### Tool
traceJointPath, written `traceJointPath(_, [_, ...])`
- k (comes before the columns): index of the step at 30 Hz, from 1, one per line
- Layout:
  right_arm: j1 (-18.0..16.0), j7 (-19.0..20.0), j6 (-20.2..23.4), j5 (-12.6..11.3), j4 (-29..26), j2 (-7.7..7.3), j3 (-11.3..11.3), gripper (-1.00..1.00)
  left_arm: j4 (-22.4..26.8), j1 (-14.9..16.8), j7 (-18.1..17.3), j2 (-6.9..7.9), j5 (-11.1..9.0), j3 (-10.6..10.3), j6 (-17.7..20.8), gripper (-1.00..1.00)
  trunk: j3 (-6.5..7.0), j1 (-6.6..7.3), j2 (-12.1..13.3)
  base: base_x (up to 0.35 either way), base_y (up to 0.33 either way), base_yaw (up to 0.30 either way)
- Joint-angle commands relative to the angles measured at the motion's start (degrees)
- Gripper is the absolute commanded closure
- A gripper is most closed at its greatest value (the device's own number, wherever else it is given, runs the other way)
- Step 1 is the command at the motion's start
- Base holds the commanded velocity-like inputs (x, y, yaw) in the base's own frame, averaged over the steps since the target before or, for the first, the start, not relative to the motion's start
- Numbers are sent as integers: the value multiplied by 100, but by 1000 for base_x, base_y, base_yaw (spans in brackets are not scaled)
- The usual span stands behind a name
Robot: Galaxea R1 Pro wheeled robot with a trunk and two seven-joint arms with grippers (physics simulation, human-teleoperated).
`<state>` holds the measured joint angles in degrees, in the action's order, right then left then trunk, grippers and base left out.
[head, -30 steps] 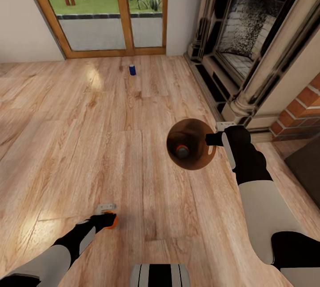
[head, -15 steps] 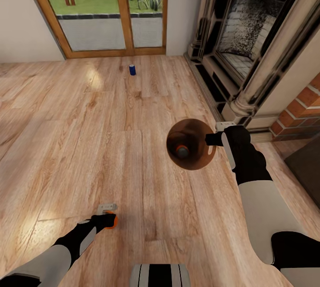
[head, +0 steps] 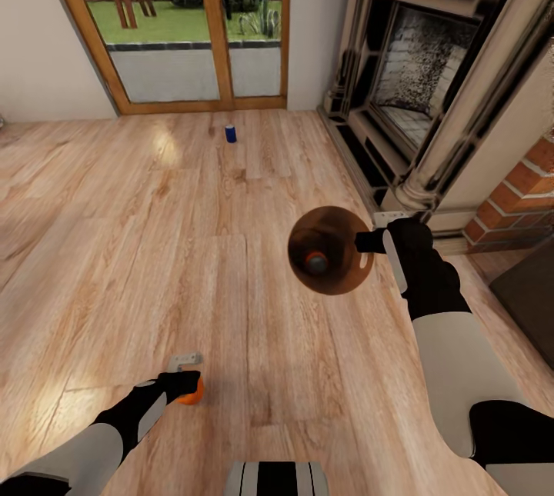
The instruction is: Put the three can of soda from the living room inside the tash can in the kitchen.
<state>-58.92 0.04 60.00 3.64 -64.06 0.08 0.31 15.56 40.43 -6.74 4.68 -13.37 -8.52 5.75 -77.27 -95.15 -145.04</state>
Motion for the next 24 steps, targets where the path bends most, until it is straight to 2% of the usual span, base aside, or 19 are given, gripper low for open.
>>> traceJointPath(1, [0,-3,0,-83,-1,0,3,100,-1,0,-1,1,1,-1,1,100,23,3,1,0,0,0])
traceJointPath(11, [21,-11,0,-89,4,0,4,100,-1,0,21,-1,24,-1,16,100,245,28,15,0,0,0])
traceJointPath(18, [85,-8,0,-99,44,6,94,100,4,1,19,4,1,-1,66,100,400,46,24,0,0,0])
traceJointPath(24, [517,21,0,-145,63,9,107,100,12,0,10,7,-7,-1,49,100,533,62,32,0,0,0])
